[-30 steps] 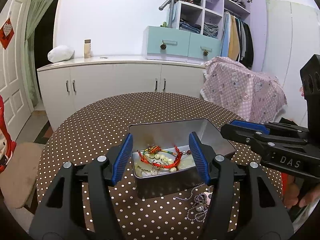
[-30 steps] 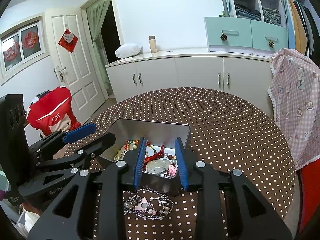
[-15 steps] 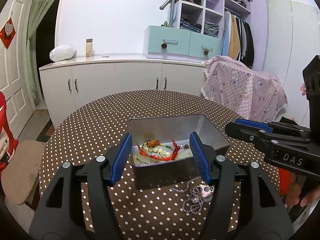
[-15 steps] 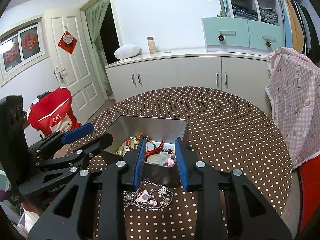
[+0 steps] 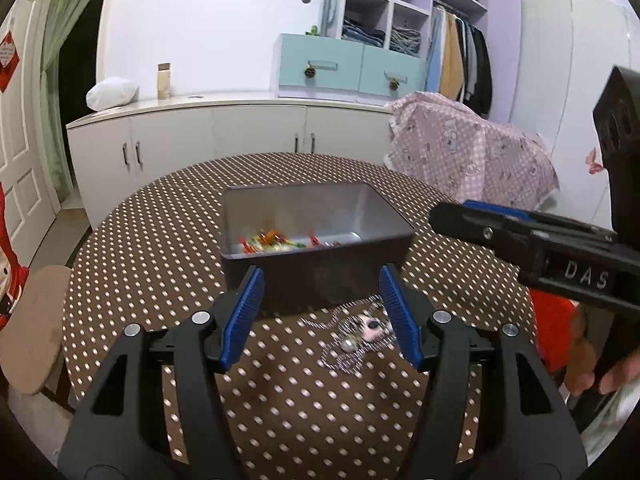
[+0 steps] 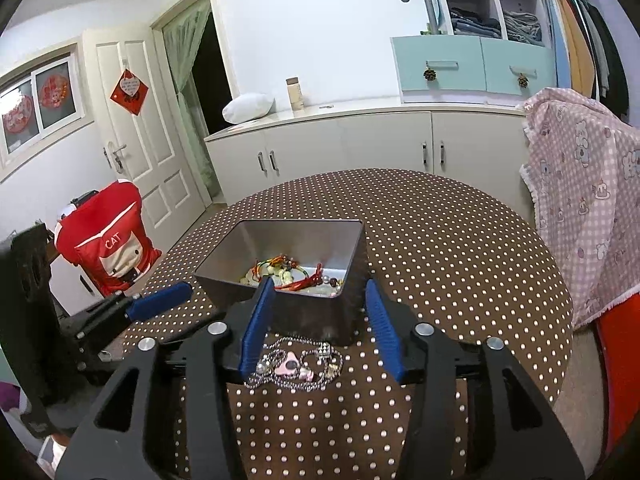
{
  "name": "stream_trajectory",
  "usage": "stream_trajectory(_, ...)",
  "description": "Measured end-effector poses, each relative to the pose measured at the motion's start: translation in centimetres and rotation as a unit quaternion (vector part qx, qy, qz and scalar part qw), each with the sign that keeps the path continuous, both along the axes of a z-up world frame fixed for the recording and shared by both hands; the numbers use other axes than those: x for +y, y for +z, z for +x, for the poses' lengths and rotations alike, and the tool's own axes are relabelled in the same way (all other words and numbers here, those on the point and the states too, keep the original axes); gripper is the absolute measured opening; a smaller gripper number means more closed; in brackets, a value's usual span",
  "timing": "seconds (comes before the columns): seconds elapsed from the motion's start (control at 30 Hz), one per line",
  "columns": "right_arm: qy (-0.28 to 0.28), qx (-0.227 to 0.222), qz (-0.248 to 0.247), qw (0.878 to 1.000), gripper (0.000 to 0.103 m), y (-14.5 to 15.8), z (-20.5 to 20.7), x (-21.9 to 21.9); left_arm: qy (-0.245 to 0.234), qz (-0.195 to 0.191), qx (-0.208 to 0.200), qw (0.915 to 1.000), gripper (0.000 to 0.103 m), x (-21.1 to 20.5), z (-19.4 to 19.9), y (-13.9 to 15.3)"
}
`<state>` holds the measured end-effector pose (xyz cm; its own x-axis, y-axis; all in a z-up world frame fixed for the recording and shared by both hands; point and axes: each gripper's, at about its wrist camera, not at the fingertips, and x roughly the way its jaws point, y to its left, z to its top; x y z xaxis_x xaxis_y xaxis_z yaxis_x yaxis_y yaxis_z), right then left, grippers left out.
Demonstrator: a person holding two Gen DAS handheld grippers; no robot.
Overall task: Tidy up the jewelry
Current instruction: 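Withdraw both tools from the box toward the silver chains, then close the left tool on the silver chain with pendants and lift it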
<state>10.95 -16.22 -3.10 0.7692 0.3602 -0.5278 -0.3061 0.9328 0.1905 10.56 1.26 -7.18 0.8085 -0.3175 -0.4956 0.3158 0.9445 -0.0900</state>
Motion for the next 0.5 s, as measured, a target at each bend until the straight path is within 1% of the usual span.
stream_trajectory(0.17,-0.007,0.0,0.0,1.0,0.052,-0.1,-0.9,-0.4,-0.009,-0.003,0.011,0.9999,0.06,-0.6,-0.9,-0.7)
stream_trajectory(0.2,-0.009,0.001,0.001,1.0,0.055,-0.1,-1.0,-0.5,-0.01,-0.002,0.013,0.9999,0.06,-0.8,-1.0,-0.8)
stream_trajectory(0.33,-0.02,0.01,0.001,1.0,0.063,-0.9,-1.7,-1.1,-0.012,0.001,0.02,0.9997,0.06,-1.3,-1.5,-1.4)
stream_trajectory(0.47,-0.021,0.019,0.003,1.0,0.067,-1.9,-2.3,-1.6,-0.016,-0.005,0.03,0.9994,0.06,-1.8,-1.7,-2.0)
stream_trajectory(0.5,-0.022,0.021,0.003,1.0,0.069,-2.0,-2.4,-1.7,-0.021,-0.004,0.032,0.9993,0.056,-2.0,-1.7,-2.2)
